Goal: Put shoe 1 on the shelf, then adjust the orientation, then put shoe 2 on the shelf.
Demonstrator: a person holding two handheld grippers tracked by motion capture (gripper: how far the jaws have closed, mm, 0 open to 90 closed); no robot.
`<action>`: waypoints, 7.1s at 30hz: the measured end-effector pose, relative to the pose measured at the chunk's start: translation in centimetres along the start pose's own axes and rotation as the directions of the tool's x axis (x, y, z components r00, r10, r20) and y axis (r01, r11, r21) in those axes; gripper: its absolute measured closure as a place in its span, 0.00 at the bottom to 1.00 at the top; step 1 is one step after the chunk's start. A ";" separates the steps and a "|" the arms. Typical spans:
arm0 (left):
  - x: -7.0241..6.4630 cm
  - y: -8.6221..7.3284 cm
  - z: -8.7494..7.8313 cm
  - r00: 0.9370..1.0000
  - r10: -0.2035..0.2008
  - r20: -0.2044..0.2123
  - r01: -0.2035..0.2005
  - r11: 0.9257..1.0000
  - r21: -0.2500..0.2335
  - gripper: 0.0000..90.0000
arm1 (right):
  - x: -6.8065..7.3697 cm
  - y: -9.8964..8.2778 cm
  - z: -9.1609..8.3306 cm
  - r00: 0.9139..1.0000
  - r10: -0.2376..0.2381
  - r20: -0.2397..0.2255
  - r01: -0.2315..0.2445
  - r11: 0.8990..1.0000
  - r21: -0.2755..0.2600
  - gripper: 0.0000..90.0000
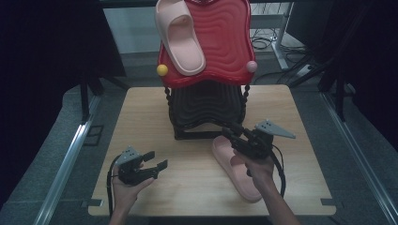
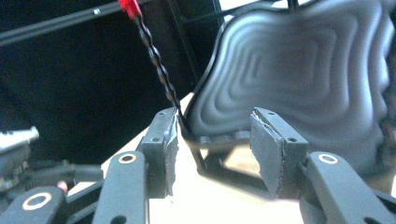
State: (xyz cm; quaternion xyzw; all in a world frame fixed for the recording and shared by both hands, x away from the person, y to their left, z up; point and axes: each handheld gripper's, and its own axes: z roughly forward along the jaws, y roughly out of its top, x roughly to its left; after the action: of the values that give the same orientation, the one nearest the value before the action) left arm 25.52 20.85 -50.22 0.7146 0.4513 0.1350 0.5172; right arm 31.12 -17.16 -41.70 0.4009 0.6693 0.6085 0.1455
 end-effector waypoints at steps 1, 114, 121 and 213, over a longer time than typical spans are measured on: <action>0.0 0.0 0.0 1.000 0.002 0.000 -0.002 1.000 0.003 0.33 | 0.0 0.0 0.0 1.000 0.000 0.000 0.000 1.000 0.000 0.57; -9.8 2.1 18.1 1.000 0.019 0.017 -0.023 0.975 0.219 0.87 | -10.4 -10.8 -10.7 0.967 -0.070 0.245 0.009 0.970 0.243 0.51; -9.8 2.2 17.6 1.000 0.012 -0.004 -0.011 0.982 0.187 0.92 | -10.4 -10.7 -10.8 0.966 -0.066 0.250 0.006 0.972 0.234 0.51; -10.8 36.0 12.9 0.982 -0.105 -0.159 0.029 0.908 -0.419 0.91 | -11.2 -10.2 -11.9 0.964 0.039 0.261 -0.086 0.982 0.171 0.51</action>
State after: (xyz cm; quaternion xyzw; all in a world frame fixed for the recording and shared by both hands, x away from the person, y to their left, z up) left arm 46.23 2.36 -21.83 0.5578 0.4808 0.2729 0.6190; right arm 26.44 -32.80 -51.86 0.5088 0.6841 0.4925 0.1747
